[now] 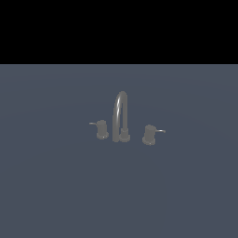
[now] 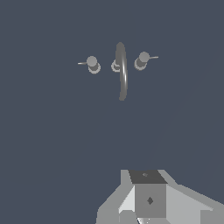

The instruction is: Turn on the faucet by rotating a designated handle.

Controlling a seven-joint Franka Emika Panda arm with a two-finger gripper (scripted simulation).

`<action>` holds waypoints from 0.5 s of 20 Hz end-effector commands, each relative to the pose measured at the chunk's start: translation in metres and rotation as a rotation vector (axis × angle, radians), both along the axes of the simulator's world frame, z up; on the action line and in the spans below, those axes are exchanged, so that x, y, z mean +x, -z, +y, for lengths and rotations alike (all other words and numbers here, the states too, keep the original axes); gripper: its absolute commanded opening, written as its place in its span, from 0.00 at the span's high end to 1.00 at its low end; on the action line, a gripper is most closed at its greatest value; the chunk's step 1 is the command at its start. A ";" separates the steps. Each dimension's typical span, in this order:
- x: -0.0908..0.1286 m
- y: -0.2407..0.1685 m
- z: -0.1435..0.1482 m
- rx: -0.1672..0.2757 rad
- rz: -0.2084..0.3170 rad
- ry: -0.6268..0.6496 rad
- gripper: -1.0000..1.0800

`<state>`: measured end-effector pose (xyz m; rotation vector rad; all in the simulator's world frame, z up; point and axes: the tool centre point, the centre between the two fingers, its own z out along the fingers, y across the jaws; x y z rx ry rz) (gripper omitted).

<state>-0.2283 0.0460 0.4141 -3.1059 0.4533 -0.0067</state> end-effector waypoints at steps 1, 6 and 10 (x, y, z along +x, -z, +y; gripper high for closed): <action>0.007 0.013 0.009 0.001 0.000 0.055 1.00; 0.022 0.039 0.027 0.002 0.001 0.163 1.00; 0.036 0.059 0.039 0.003 0.001 0.249 1.00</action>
